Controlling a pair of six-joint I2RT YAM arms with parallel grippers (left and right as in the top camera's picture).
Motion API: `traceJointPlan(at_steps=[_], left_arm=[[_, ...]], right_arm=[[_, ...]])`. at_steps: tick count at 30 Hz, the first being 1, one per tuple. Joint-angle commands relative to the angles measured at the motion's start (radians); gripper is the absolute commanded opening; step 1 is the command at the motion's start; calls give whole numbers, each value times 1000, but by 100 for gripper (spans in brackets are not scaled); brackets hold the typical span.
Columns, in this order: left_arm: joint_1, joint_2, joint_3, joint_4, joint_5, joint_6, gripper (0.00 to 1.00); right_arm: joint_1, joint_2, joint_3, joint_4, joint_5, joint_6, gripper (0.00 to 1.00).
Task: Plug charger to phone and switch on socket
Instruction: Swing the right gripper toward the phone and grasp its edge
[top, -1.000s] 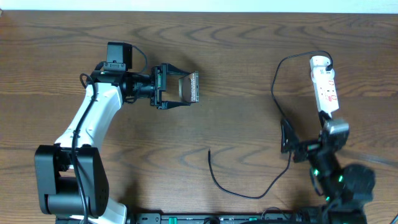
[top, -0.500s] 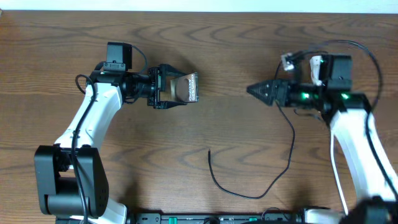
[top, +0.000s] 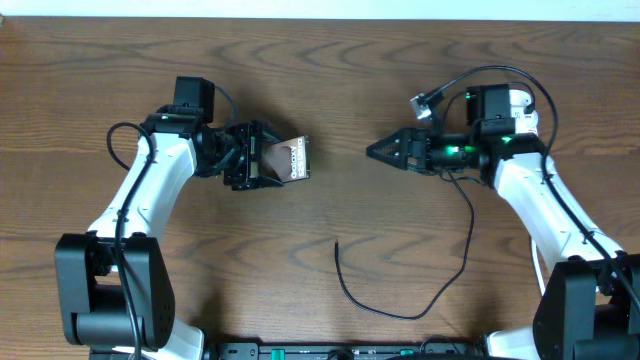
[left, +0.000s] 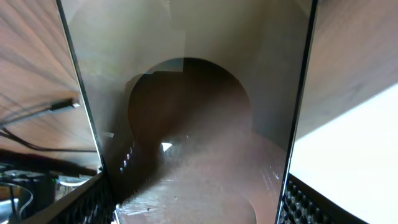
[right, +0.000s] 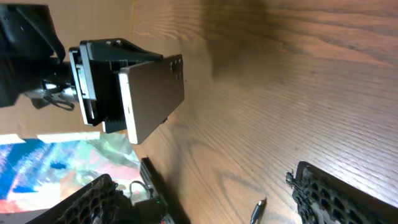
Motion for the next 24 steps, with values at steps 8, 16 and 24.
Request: traceJointPlan(at_steps=[8, 16, 24], left_arm=[[-71, -30, 23, -30, -148, 19, 7], [-130, -30, 23, -29, -159, 16, 7], [-184, -30, 23, -16, -154, -61, 7]], right_arm=[[152, -2, 15, 81, 133, 48, 88], [222, -2, 15, 107, 222, 81, 87], [285, -2, 15, 136, 256, 81, 85]])
